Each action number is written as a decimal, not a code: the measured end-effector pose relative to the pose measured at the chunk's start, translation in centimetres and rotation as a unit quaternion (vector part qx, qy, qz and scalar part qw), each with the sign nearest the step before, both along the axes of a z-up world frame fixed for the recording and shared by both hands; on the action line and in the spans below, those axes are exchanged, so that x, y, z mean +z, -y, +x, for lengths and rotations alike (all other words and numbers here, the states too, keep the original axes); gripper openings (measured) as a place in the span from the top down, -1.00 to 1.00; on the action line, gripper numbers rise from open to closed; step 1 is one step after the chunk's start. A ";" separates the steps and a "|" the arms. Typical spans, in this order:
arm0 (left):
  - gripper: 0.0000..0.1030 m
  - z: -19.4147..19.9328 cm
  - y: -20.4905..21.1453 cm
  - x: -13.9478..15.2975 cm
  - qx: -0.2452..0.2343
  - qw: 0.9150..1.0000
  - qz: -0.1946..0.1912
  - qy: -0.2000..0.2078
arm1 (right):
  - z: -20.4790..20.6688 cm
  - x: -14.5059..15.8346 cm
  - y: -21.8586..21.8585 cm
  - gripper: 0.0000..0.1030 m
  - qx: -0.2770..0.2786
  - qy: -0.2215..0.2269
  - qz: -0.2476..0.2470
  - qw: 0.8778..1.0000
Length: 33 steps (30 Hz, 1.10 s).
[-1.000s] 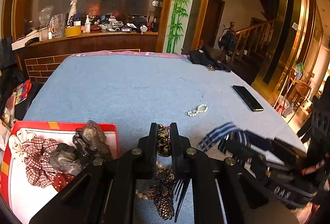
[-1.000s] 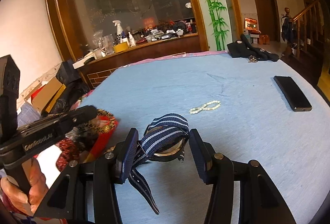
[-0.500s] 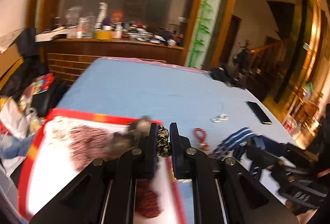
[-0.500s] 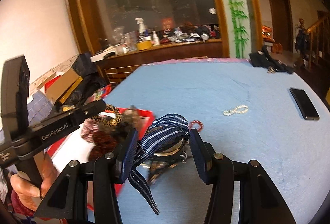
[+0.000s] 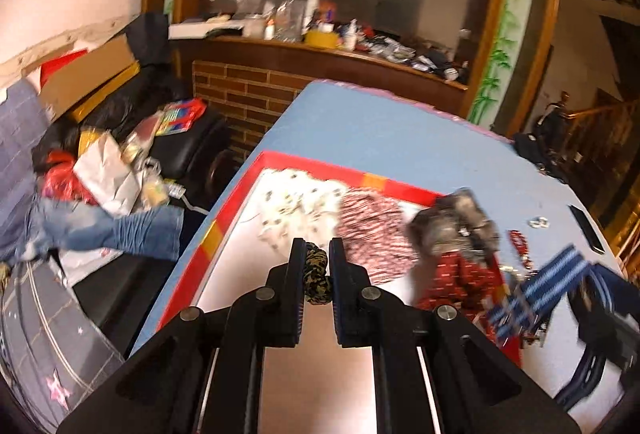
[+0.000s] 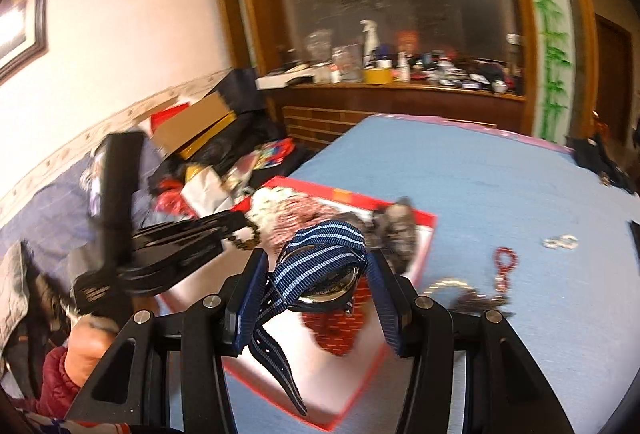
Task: Organize jewelry
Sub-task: 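Carry the held scrunchie and striped strap up and over the tray, then open left gripper to drop the leopard-print scrunchie into the tray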
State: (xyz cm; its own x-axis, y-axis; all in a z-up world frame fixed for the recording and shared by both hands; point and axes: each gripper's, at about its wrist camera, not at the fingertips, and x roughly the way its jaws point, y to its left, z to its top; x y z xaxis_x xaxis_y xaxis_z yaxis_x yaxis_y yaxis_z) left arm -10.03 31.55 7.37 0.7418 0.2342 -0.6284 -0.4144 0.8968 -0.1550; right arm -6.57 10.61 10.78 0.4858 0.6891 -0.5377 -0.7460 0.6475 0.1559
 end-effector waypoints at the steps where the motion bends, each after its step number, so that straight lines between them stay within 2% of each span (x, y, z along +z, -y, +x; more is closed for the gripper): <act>1: 0.79 0.2 -0.3 -0.4 0.003 1.000 -0.005 -0.006 | -0.2 -0.4 -0.9 -0.07 0.009 -0.001 -0.006 1.000; 3: 0.79 0.6 -0.7 -1.1 0.004 1.000 -0.014 -0.018 | -0.6 -1.1 -2.1 -0.07 0.018 -0.002 -0.016 1.000; 10: 0.79 1.4 -1.0 -2.3 0.013 0.999 -0.011 -0.047 | 0.1 -3.8 -5.2 -0.08 0.031 -0.007 -0.047 0.998; 18: 0.79 1.6 -1.3 -3.1 0.034 0.997 0.007 -0.072 | 1.8 -6.6 -4.8 -0.08 0.021 -0.028 -0.062 0.997; 33: 0.79 1.8 -0.6 -3.2 0.040 0.995 0.037 -0.083 | 3.4 -8.2 -4.5 -0.08 0.005 -0.061 -0.073 0.996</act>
